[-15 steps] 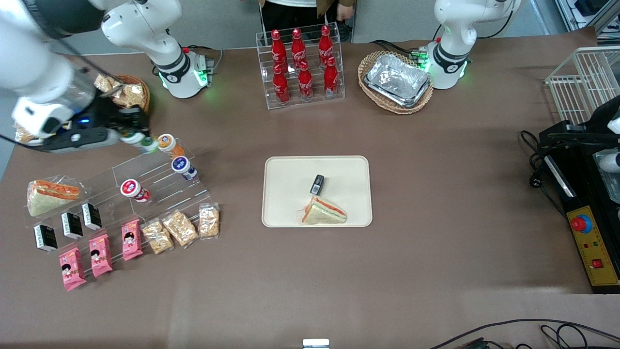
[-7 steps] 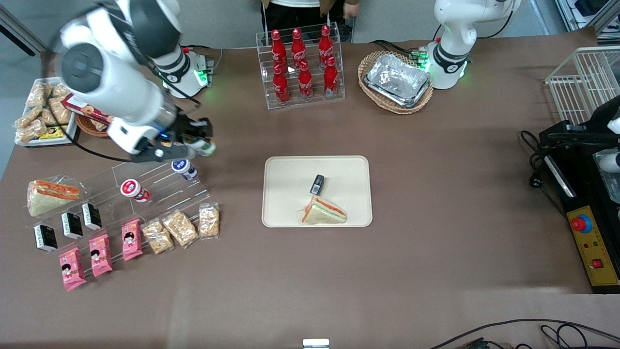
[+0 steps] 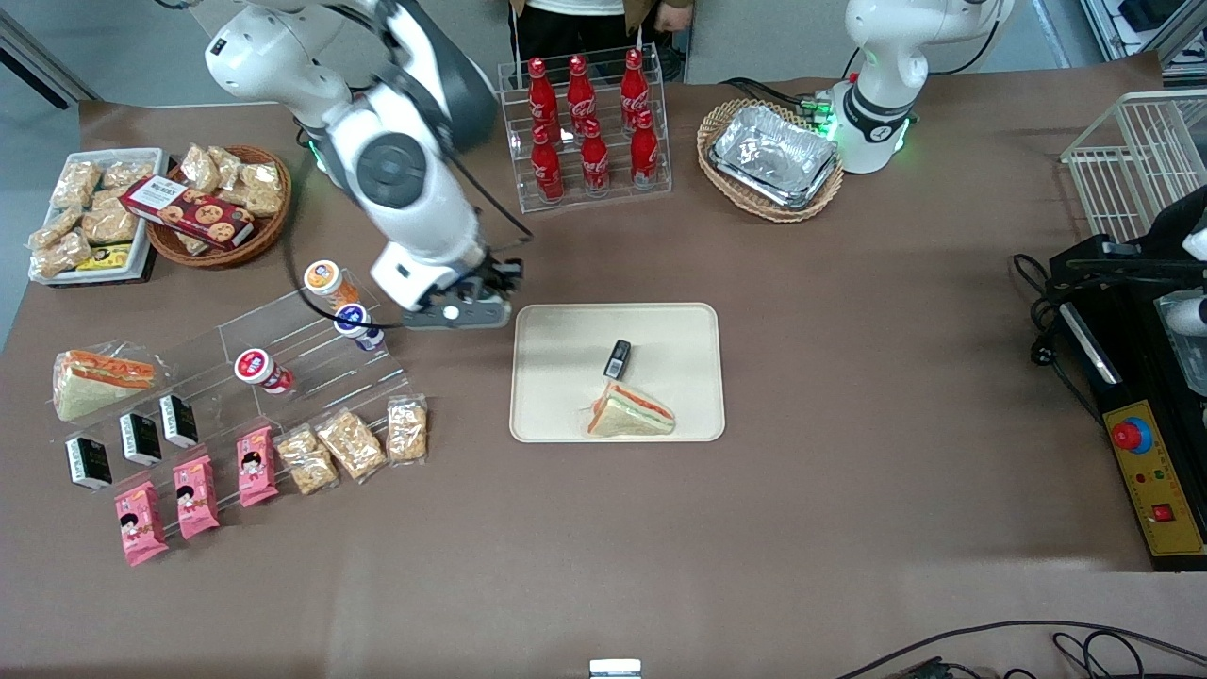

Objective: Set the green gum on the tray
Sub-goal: 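Carry the cup over the cream tray beside the black box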

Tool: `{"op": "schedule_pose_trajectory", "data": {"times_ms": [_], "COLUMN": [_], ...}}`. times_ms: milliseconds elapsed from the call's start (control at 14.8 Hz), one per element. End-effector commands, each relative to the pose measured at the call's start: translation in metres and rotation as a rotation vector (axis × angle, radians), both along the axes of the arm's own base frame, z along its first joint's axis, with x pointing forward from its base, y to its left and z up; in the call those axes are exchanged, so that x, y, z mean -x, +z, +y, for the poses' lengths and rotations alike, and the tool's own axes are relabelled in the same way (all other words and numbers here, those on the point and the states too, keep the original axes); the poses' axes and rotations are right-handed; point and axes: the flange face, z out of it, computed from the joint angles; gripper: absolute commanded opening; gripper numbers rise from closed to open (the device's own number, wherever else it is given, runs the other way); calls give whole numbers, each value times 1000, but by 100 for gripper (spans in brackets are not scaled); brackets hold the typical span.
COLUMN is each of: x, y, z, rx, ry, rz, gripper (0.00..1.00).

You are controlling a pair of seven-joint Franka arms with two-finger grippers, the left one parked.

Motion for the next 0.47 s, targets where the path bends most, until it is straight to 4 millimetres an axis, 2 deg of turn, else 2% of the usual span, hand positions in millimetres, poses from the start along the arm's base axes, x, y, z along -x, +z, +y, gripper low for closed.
{"op": "schedule_pose_trajectory", "data": {"times_ms": [0,271,406], "x": [10,23,29], "y": [-60,-124,-148], "z": [27,41,51], "rx": [8,13,15], "ry": [-37,-40,-40], "rz": [-44,-55,-57], "gripper": [34,34,34]}}
